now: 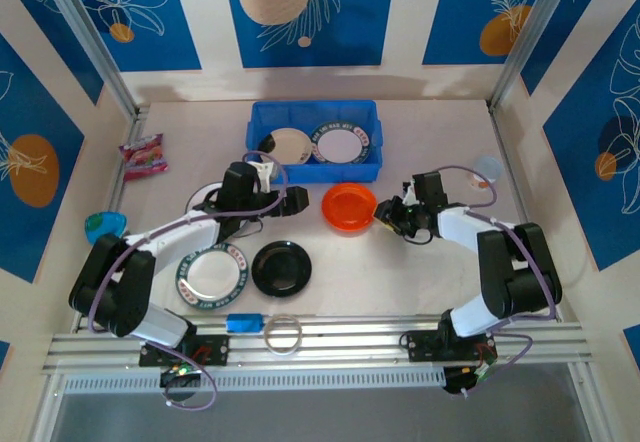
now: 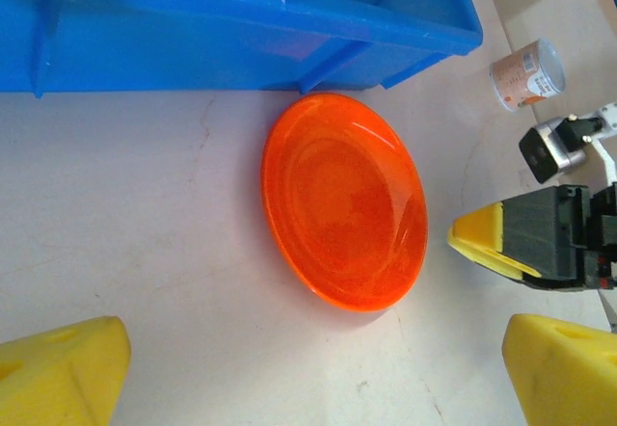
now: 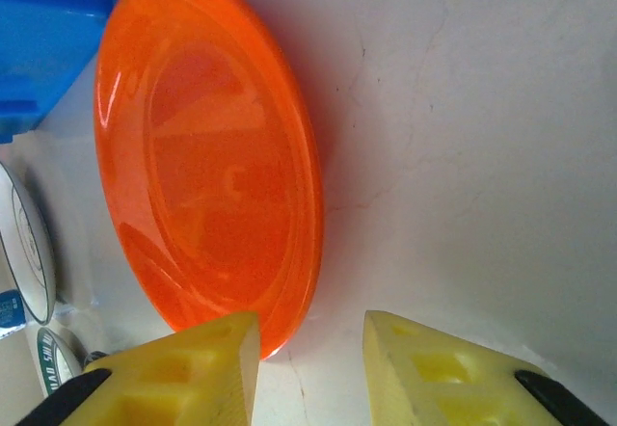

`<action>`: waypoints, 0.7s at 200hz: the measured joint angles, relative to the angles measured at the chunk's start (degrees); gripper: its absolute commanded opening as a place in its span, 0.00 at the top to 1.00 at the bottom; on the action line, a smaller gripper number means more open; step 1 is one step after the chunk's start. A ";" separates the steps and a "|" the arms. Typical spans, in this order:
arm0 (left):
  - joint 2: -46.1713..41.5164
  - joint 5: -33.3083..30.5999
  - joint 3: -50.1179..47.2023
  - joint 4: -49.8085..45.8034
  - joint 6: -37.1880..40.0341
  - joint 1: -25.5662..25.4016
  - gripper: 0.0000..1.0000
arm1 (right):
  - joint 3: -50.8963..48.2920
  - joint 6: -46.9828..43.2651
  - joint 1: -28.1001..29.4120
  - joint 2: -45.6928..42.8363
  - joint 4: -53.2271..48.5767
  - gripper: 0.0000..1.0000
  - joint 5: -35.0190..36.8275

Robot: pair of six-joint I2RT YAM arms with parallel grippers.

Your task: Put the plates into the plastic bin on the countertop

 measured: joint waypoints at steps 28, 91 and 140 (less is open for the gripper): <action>0.02 0.48 -0.09 0.85 -0.63 -0.09 0.01 | 0.39 0.00 0.11 2.99 1.14 0.66 -0.63; 0.31 0.87 -0.44 1.88 -0.83 -0.09 0.02 | 1.77 0.57 0.50 6.97 3.52 0.68 -1.99; 1.66 1.03 -0.44 2.21 -0.83 -0.09 0.03 | 3.50 2.19 1.09 9.86 5.77 0.70 -3.41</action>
